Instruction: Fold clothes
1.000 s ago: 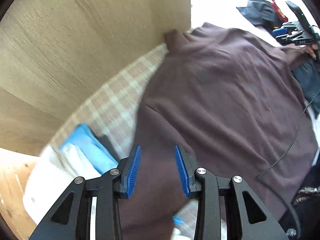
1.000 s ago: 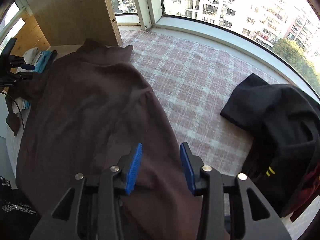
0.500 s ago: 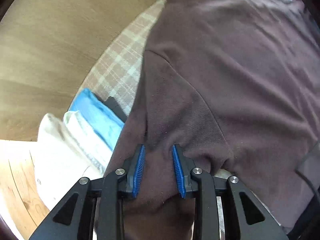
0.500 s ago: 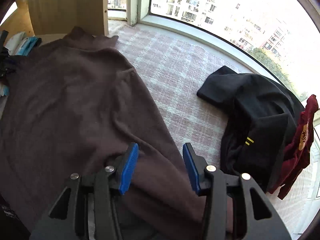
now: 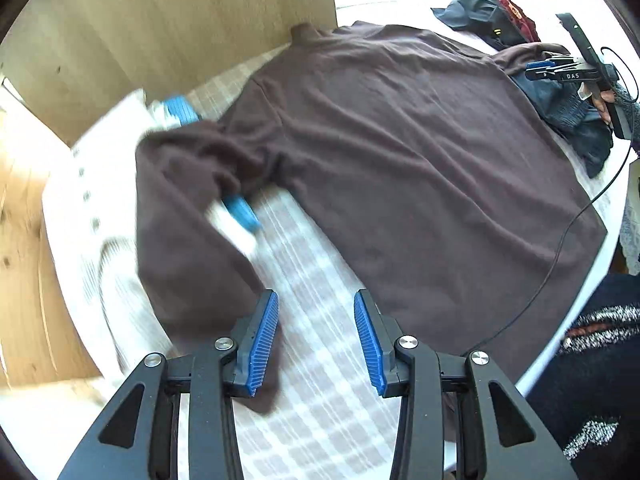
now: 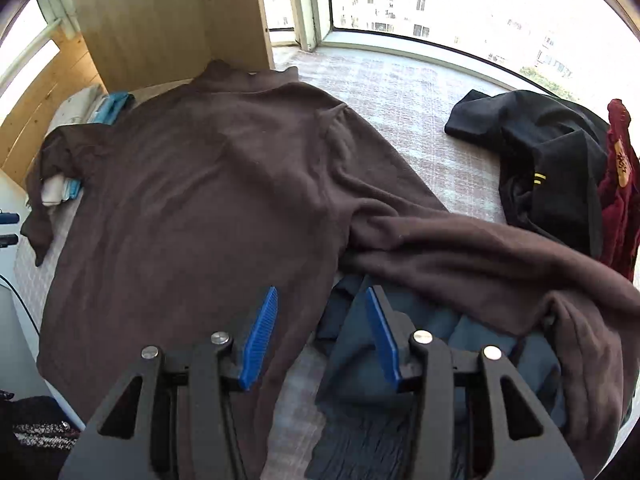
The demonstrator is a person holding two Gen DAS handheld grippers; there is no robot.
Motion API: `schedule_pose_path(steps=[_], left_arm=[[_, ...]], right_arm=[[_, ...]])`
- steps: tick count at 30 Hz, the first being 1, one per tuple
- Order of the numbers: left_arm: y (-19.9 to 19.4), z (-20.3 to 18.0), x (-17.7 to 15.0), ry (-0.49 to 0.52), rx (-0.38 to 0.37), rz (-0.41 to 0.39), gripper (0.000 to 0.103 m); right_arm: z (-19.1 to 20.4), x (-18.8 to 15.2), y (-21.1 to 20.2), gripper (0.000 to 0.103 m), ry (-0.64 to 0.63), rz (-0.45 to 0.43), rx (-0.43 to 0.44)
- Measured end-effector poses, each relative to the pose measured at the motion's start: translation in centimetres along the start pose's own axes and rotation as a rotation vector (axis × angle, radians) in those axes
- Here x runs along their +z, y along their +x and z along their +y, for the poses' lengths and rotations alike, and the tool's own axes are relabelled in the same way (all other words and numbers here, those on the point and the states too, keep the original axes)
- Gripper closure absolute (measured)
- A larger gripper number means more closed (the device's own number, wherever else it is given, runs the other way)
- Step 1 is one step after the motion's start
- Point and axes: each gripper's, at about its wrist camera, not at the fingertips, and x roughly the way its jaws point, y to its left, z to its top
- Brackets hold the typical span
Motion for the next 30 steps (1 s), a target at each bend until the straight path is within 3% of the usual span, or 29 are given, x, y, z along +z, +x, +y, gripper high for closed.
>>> schedule_pose_path(steps=[5, 8, 11, 18, 19, 20, 21, 23, 29, 30], left_arm=[[1.6, -4.7, -8.6, -0.111, -0.184, 0.04, 0.065], [2.7, -6.9, -10.5, -0.142, -0.232, 0.051, 0.063], [3.7, -8.2, -10.5, -0.15, -0.23, 0.064, 0.06], [5.6, -10.3, -9.0, -0.108, -0.187, 0.1, 0.063], [5.8, -10.5, -8.9, -0.1, -0.181, 0.106, 0.07], [5.9, -10.7, -8.8, -0.088, -0.176, 0.108, 0.085], [5.9, -10.8, -8.7, -0.081, -0.179, 0.11, 0.091], [5.5, -10.6, -8.7, -0.088, -0.22, 0.108, 0.096], [2.6, -9.1, -8.2, -0.169, -0.355, 0.035, 0.098], [2.1, -8.9, -8.1, -0.183, -0.378, 0.021, 0.098]], right_arm=[[2.8, -10.0, -3.1, 0.057, 0.04, 0.069, 0.08], [3.5, -15.6, -2.8, 0.057, 0.101, 0.114, 0.1], [3.5, -18.9, -2.6, 0.057, 0.17, 0.12, 0.116], [3.5, -21.7, -2.8, 0.057, 0.194, 0.085, 0.111], [3.6, -21.9, -2.8, 0.057, 0.186, 0.084, 0.111], [3.7, -22.0, -2.9, 0.057, 0.179, 0.083, 0.112], [3.9, -22.1, -3.0, 0.057, 0.172, 0.08, 0.116], [4.1, -22.4, -3.2, 0.057, 0.158, 0.078, 0.13], [4.8, -22.9, -2.8, 0.057, 0.106, 0.097, 0.176], [4.9, -22.9, -2.7, 0.063, 0.101, 0.102, 0.187]])
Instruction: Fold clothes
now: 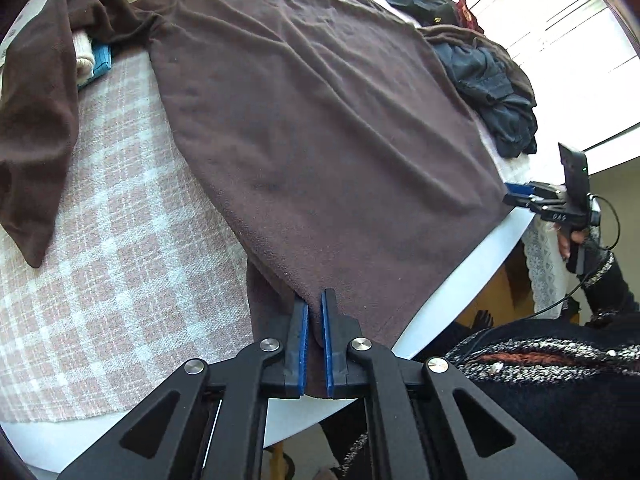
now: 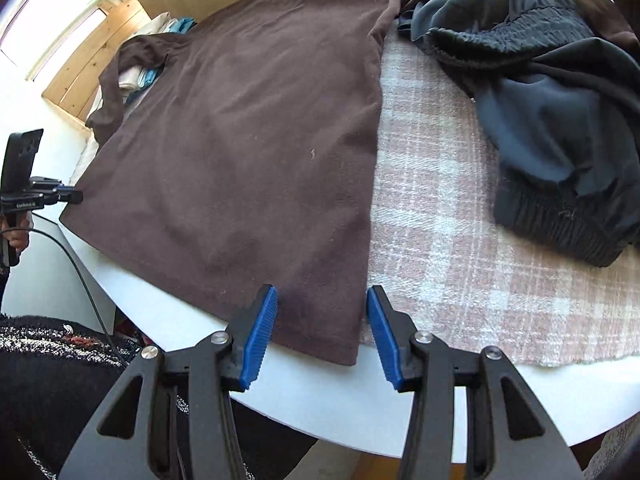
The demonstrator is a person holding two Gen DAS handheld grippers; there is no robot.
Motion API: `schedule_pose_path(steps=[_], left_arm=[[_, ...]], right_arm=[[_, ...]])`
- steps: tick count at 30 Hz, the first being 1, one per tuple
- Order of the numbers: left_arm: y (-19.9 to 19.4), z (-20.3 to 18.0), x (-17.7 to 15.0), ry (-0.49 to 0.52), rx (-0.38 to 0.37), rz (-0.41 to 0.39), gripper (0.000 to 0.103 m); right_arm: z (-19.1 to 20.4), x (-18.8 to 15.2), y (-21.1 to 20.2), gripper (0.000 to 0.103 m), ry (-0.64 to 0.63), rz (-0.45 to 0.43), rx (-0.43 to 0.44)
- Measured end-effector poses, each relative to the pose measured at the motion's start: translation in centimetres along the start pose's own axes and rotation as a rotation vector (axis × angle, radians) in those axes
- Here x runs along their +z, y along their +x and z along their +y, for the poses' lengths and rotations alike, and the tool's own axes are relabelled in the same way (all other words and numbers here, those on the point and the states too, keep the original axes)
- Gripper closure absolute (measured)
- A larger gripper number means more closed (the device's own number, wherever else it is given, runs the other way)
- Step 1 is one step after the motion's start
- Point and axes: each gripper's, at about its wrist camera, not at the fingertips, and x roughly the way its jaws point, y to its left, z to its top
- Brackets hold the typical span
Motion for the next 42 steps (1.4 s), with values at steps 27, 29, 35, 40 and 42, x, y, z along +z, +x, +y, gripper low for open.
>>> schedule_pose_path(steps=[27, 29, 35, 40, 42], left_arm=[[-0.5, 4.0, -3.8, -0.191, 0.042, -0.011, 0.075], [0.0, 3.0, -3.5, -0.147, 0.089, -0.009, 0.071], [3.2, 2.1, -3.0, -0.089, 0.141, 0.072, 0.07], [4.2, 1.7, -2.7, -0.045, 0.146, 0.087, 0.092], [3.7, 1.9, -2.7, -0.06, 0.1, 0.082, 0.095]], right_arm=[[-3.4, 0.1, -3.5, 0.093, 0.185, -0.047, 0.11], [-3.3, 0.2, -3.4, 0.093, 0.175, -0.035, 0.102], [-2.9, 0.7, -2.5, 0.092, 0.15, -0.015, 0.085], [-3.3, 0.3, -2.7, 0.081, 0.136, -0.008, 0.063], [-3.5, 0.1, -2.8, 0.073, 0.133, -0.008, 0.057]])
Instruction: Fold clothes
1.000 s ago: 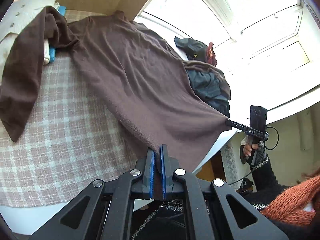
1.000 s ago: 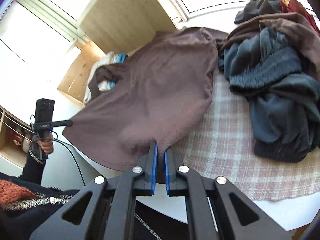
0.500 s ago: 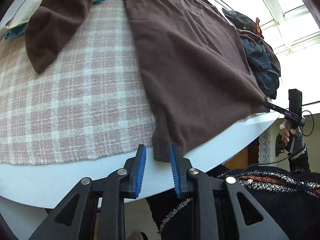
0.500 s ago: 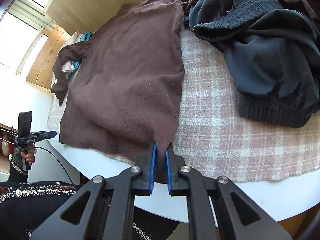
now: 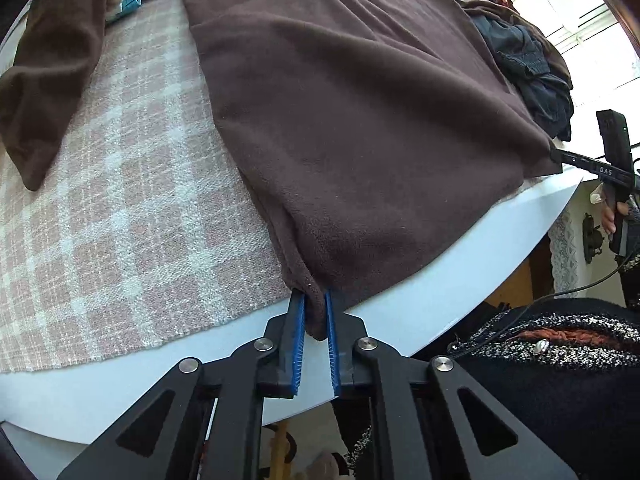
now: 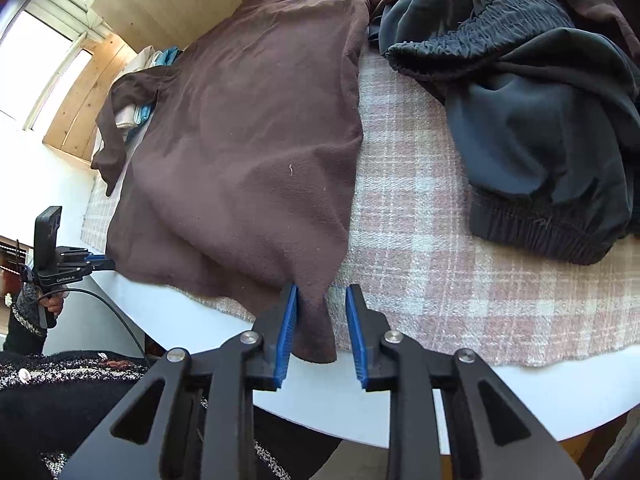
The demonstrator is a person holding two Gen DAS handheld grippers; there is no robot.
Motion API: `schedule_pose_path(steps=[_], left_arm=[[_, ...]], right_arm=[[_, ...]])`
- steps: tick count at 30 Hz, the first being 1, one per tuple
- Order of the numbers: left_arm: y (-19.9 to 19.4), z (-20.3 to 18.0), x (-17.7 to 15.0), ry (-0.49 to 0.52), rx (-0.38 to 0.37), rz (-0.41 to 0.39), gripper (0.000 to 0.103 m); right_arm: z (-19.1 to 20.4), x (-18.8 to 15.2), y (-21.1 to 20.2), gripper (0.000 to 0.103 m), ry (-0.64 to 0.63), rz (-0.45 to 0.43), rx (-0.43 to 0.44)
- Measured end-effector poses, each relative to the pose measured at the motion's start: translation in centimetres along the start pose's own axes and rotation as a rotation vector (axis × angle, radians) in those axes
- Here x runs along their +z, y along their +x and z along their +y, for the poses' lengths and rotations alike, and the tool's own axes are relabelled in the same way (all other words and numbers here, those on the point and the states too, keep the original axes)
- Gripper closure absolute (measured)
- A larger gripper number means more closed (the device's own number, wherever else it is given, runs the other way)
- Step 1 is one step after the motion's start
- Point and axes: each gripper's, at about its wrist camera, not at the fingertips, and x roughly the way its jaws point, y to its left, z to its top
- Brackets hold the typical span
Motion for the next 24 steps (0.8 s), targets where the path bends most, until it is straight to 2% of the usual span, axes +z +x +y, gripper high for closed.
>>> schedule_pose_path(steps=[3, 5, 9, 13, 17, 18, 19, 20, 22, 24], left_arm=[[-2.6, 0.3, -0.4, -0.064, -0.16, -0.064, 0.095], [-4.8, 1.2, -1.0, -0.109, -0.239, -0.116, 0.095], [-7.2, 2.4, -1.4, -0.152, -0.293, -0.172, 0.096], [-8.4, 3.8, -2.2, -0.157, -0.31, -0.175, 0.096], [-8.0, 2.8, -2.0, -0.161, -0.331, -0.174, 0.096], [-8.0, 2.5, -1.8, -0.164, -0.338, -0.176, 0.096], [-8.1, 2.4, -1.6, -0.167, -0.348, -0.178, 0.096], [-8.4, 2.4, -1.4, -0.168, -0.354, -0.184, 0.096], [-9.5, 2.2, -1.1, -0.162, -0.364, -0.212, 0.096], [-10.8, 2.4, -1.2, -0.166, -0.389, -0.244, 0.096]], right_arm=[[-0.4, -0.3, -0.2, 0.067, 0.004, -0.007, -0.011], [-0.6, -0.7, -0.2, 0.066, 0.015, -0.016, 0.018], [-1.3, -1.1, -0.1, 0.063, 0.044, -0.038, 0.057], [-1.0, -1.4, 0.9, 0.063, 0.039, -0.013, 0.078], [0.0, -1.9, 2.1, 0.063, 0.007, 0.007, 0.12], [0.0, -2.0, 2.4, 0.064, 0.017, 0.011, 0.143], [0.0, -1.9, 2.7, 0.071, 0.033, 0.019, 0.173], [-0.1, -1.8, 2.6, 0.095, 0.058, 0.026, 0.209], [-0.2, -1.4, 1.2, 0.094, 0.091, -0.003, 0.264], [0.1, -1.1, -1.6, 0.094, 0.103, -0.07, 0.337]])
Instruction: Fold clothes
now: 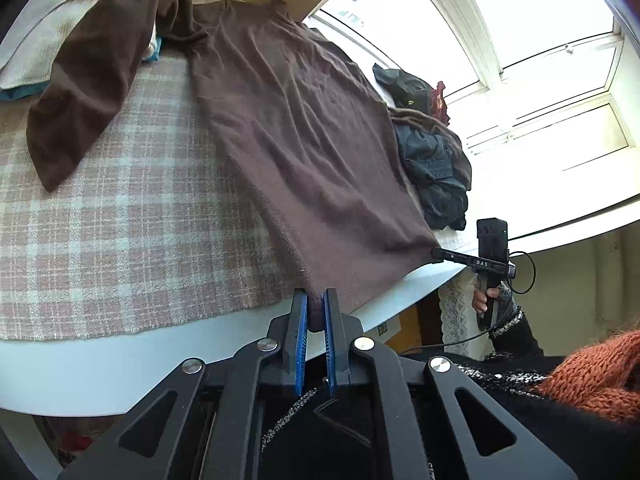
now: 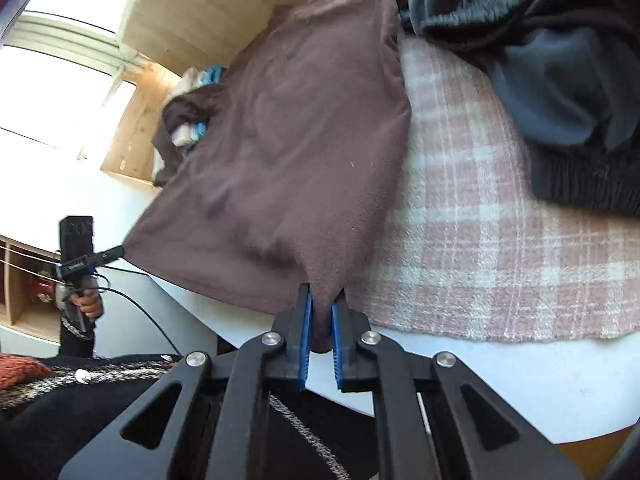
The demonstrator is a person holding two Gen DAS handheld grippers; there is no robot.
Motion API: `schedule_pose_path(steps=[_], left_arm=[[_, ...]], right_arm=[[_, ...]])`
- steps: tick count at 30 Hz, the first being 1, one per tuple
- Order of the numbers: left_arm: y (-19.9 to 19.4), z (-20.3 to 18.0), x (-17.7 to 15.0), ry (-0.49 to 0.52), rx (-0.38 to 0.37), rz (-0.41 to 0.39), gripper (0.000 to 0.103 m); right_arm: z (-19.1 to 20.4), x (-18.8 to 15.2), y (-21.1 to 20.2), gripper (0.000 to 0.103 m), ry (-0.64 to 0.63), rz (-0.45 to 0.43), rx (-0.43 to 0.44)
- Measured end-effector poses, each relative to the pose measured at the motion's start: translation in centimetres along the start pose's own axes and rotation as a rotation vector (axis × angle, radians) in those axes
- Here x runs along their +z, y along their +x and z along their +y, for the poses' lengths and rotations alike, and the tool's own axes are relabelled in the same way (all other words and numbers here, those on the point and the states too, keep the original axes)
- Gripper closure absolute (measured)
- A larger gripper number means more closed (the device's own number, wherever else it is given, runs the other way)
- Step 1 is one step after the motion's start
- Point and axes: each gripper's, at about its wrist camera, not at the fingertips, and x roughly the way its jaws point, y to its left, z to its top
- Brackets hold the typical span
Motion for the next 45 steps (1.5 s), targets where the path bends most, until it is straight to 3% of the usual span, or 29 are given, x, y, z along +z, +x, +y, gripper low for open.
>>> schedule_pose_path(steps=[2, 4, 7, 9, 13, 16, 18, 20, 24, 25, 27, 28, 33, 36, 40, 42, 45], left_arm=[[-0.6, 0.4, -0.3, -0.01, -0.006, -0.008, 0.096], [0.5, 2.2, -1.3, -0.058, 0.009, 0.032, 0.096], [4.1, 6.6, -3.8, -0.174, 0.046, 0.127, 0.096], [5.6, 8.5, -4.8, -0.212, 0.09, 0.164, 0.103], [4.9, 8.7, -4.9, -0.167, 0.207, 0.176, 0.103], [3.5, 7.0, -3.9, -0.117, 0.2, 0.148, 0.103], [3.8, 5.4, -3.1, -0.064, 0.177, 0.13, 0.094], [5.5, 4.1, -2.7, -0.017, 0.172, 0.154, 0.07], [9.4, 3.7, -1.8, 0.012, 0.237, 0.212, 0.069], [10.0, 3.8, -1.7, 0.014, 0.254, 0.22, 0.07], [10.6, 3.9, -1.5, 0.02, 0.256, 0.221, 0.084], [10.6, 3.9, -1.5, 0.021, 0.245, 0.229, 0.1], [7.1, 3.8, -2.3, -0.026, 0.138, 0.158, 0.099], [6.6, 4.5, -2.5, -0.044, 0.169, 0.167, 0.099], [6.9, 5.3, -2.6, -0.054, 0.236, 0.207, 0.097], [6.0, 5.2, -2.6, -0.049, 0.24, 0.213, 0.084], [3.5, 5.5, -2.0, -0.034, 0.317, 0.182, 0.082]], right_arm=[[1.1, 0.1, -2.6, 0.094, -0.01, -0.052, 0.033], [1.5, -0.3, -3.2, 0.094, -0.035, -0.061, 0.009], [-0.5, -1.1, -0.5, 0.094, 0.016, 0.02, -0.076], [-1.5, -1.6, 1.3, 0.094, 0.038, 0.06, -0.131], [-1.0, -1.4, 2.6, 0.087, -0.006, 0.12, -0.301], [-0.3, -1.0, 2.0, 0.081, -0.023, 0.167, -0.342], [0.1, -0.5, 1.0, 0.074, -0.034, 0.141, -0.351], [0.1, 0.2, 0.6, 0.064, -0.026, 0.108, -0.348], [0.1, 1.4, 0.8, 0.064, -0.027, 0.078, -0.346], [0.3, 1.5, 1.2, 0.064, -0.032, 0.082, -0.346], [0.4, 1.5, 2.1, 0.064, -0.04, 0.09, -0.345], [0.4, 1.5, 2.5, 0.064, -0.044, 0.094, -0.344], [0.9, 0.9, 4.3, 0.064, -0.082, 0.132, -0.326], [1.7, 1.1, 5.4, 0.064, -0.118, 0.181, -0.353], [1.8, 5.0, 3.1, 0.064, -0.106, 0.079, -0.34], [2.0, 8.4, 1.9, 0.064, -0.105, -0.002, -0.34], [2.2, 14.6, 1.2, 0.064, -0.104, -0.095, -0.31]])
